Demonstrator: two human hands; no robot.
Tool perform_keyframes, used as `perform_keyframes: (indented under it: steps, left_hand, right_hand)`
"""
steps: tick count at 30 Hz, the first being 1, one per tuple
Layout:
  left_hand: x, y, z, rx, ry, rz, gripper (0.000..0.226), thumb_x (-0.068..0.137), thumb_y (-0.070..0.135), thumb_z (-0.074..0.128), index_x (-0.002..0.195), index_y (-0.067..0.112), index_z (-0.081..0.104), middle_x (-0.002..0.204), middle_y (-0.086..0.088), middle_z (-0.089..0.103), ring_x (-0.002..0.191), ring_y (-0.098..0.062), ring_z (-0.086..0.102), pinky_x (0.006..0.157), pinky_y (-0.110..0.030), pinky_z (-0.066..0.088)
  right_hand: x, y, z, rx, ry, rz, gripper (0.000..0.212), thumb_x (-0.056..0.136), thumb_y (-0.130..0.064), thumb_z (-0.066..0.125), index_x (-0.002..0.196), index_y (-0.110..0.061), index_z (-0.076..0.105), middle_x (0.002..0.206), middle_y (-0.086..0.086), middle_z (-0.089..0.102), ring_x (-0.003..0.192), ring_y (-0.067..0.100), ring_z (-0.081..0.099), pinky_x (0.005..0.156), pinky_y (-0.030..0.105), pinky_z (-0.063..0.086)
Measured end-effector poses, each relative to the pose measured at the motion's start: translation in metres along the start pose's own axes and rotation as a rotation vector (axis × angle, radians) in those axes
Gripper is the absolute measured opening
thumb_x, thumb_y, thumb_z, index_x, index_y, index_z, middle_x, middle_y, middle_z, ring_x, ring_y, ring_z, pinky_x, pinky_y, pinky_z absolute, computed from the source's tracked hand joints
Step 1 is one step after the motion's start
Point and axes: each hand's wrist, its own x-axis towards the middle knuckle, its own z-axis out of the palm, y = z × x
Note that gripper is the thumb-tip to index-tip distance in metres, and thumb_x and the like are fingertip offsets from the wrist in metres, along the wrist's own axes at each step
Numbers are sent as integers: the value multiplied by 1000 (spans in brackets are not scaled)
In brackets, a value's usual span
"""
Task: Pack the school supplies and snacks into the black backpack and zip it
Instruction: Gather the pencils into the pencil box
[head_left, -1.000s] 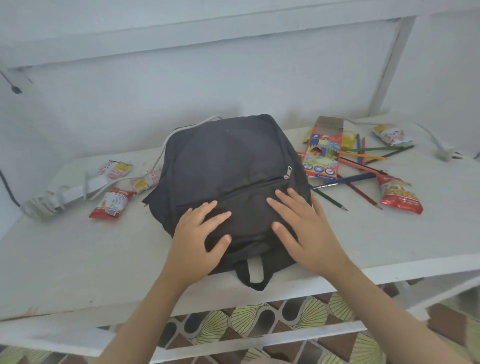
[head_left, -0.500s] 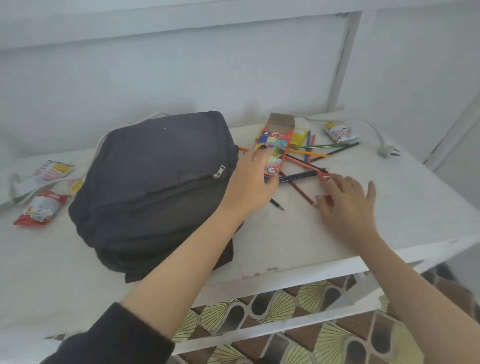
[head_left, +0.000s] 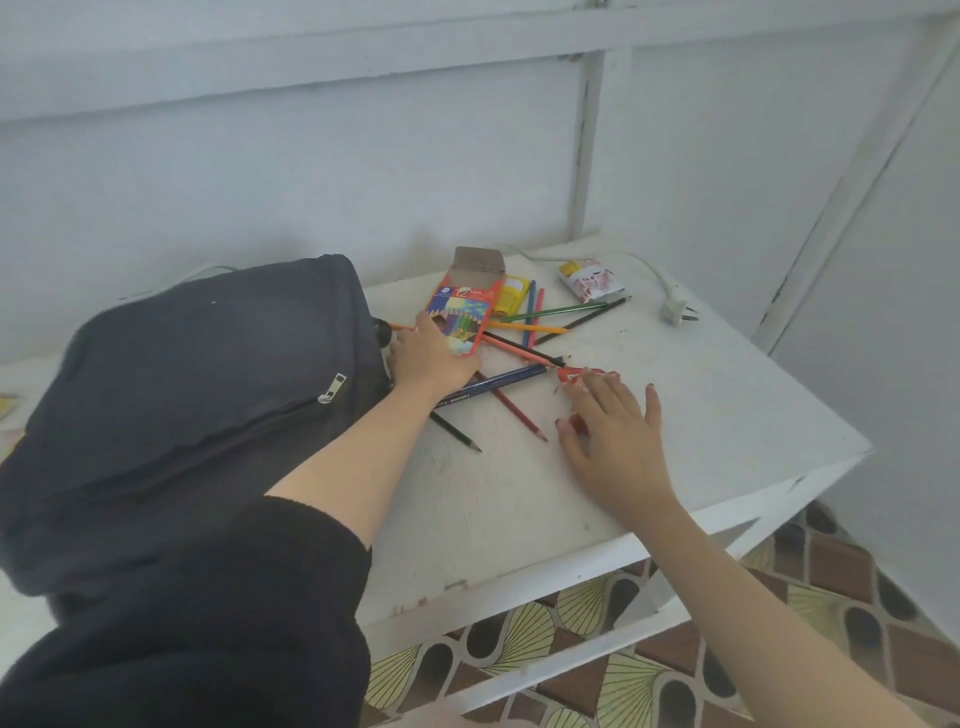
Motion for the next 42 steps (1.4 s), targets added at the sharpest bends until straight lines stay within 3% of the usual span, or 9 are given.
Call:
perform_keyframes:
  steps: [5,10,16,20,26,31,34,36,42]
  left_hand:
    - [-19,9,-25,-263,71,193,74,67,44,65,129,18,35,112,-4,54,103,-22,53,82,-38,50]
    - [-79,20,-62,-588,-111,327,69,76,21,74,129,30,32,100,24,48,86,8,56,60,-1,42]
    - [-152,-4,-74,-508,-220,592,75,68,16,74,120,52,34,110,20,55,99,0,59,75,-19,52]
    - [-177,-35,-59,-411,-377,528,85,69,29,75,136,39,24,121,23,48,111,4,52,84,-20,52]
    - [-187,-56,-43,-211,-495,510,99,67,49,72,143,42,9,129,26,36,116,3,45,93,-29,49]
    - [-186,-58,-40,-114,-530,518,90,68,51,74,138,44,17,126,26,33,116,4,41,97,-27,46]
    - [-182,-58,-37,-34,-525,552,84,72,49,72,138,39,21,135,22,33,125,4,31,117,-32,11]
    - [-178,-56,-37,-13,-534,540,85,75,47,71,142,35,21,147,16,27,138,-3,16,114,-31,-8]
    - [-172,-56,-36,3,-562,514,88,77,43,71,147,30,18,152,11,19,140,-5,11,112,-31,-9]
  right_hand:
    - [1,1,1,13,-13,4,55,87,-42,27,129,-19,53,139,3,49,135,25,36,112,53,10]
    - [0,0,-3,143,33,18,56,89,-44,25,138,-25,43,146,-2,41,142,21,24,114,48,1]
    - [4,17,-34,841,381,368,46,94,-33,26,129,-14,51,120,-5,59,116,14,50,95,17,32]
    - [4,44,-67,1238,413,713,44,97,-43,22,118,-23,54,97,-5,67,96,13,56,89,29,36]
    - [-27,63,-80,850,44,543,26,94,-40,48,104,-22,64,91,-3,69,94,23,61,86,32,45]
    - [-46,61,-74,492,-62,409,42,63,-73,50,90,-44,62,80,-23,65,79,-3,58,99,43,39]
    - [-49,57,-72,468,-36,387,23,69,-63,60,83,-45,61,76,-23,65,75,-3,57,99,46,38]
    - [-49,56,-72,477,17,367,9,79,-46,66,82,-38,65,74,-22,65,72,-3,58,95,45,43]
    - [-40,61,-66,352,50,427,14,84,-20,60,79,-33,64,77,-15,66,68,7,58,94,44,42]
